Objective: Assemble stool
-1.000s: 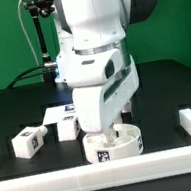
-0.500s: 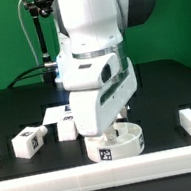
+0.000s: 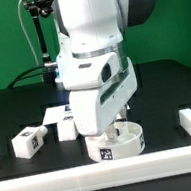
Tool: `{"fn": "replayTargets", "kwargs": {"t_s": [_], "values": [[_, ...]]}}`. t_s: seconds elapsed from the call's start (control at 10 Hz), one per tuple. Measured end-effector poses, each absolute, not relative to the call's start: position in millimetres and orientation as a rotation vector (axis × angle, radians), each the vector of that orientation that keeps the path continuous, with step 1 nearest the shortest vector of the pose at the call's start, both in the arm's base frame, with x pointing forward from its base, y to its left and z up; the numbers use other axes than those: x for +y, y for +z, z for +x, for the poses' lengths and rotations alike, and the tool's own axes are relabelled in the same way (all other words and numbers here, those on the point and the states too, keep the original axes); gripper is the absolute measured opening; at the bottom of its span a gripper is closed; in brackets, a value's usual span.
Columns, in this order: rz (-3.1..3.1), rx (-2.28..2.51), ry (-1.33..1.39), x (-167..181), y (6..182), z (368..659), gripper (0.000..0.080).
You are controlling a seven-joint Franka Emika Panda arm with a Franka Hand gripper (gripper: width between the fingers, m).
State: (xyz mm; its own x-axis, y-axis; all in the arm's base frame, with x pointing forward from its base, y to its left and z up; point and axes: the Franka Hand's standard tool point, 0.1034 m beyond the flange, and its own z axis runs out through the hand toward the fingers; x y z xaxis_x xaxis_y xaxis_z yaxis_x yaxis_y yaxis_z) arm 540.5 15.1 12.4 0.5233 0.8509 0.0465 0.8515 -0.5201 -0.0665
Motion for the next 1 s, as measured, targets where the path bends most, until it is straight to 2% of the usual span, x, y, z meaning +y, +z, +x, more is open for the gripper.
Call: {"fn": "replayTargets", "kwargs": {"t_s": [0.4, 1.0], "values": [[-2.659, -1.516, -0.013, 22, 12.6, 543, 0.0318], [-2.622, -1.581, -0.074, 71, 11.8, 583, 0.0318]]}}
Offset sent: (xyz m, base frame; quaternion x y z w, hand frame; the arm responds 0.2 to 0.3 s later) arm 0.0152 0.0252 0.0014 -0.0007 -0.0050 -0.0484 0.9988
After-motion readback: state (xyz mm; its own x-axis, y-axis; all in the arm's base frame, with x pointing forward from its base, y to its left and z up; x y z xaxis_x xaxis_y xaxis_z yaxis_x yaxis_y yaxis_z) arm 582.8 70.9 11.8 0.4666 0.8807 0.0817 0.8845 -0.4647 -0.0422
